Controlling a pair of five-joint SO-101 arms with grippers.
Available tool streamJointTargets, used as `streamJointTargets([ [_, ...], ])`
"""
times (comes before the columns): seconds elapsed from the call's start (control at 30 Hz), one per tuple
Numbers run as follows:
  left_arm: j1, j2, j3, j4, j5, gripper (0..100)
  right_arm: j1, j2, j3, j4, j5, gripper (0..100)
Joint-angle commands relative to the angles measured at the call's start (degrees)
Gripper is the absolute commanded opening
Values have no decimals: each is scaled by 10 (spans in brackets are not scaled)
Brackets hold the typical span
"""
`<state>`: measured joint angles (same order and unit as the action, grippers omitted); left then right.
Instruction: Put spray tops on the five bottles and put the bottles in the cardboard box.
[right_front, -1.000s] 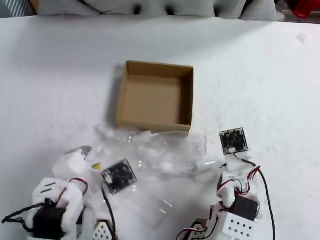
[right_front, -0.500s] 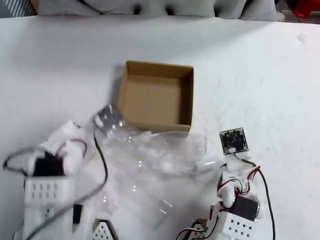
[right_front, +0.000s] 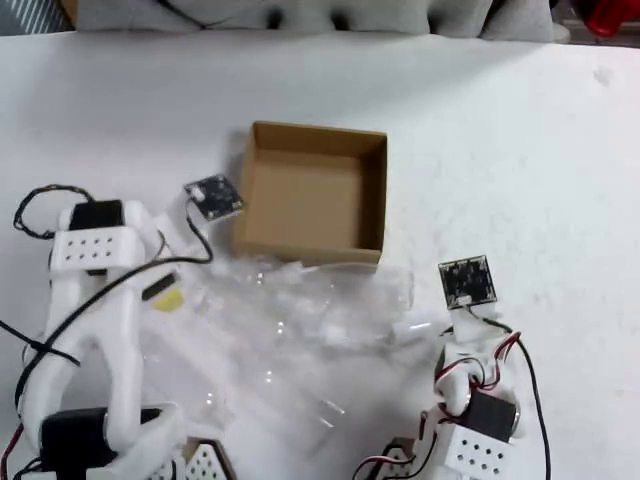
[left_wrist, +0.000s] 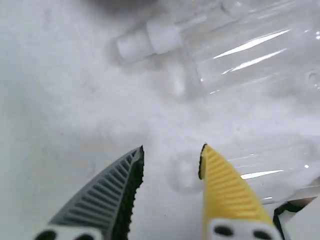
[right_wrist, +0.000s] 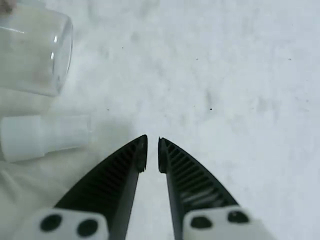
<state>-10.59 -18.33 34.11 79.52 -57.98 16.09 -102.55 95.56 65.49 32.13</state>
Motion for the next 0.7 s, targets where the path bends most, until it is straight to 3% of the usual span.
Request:
streamJointTargets([
  [0.0,46,-41,-32,4,-5,185,1,-6,5,-4,8,18],
  [0.17,148,-97,-15,0,173,185,1,-6,5,-4,8,18],
  [0.37,275,-129,-11,1,557,185,-14,-6,6,-4,8,18],
  [0.47,313,-129,-10,-17,714,185,-15,-6,6,-4,8,18],
  [0.57,327,-128,1,-58,807,185,-15,-6,6,-4,9,18],
  [0.67,326,-130,39,-111,844,185,-15,-6,6,-4,18,18],
])
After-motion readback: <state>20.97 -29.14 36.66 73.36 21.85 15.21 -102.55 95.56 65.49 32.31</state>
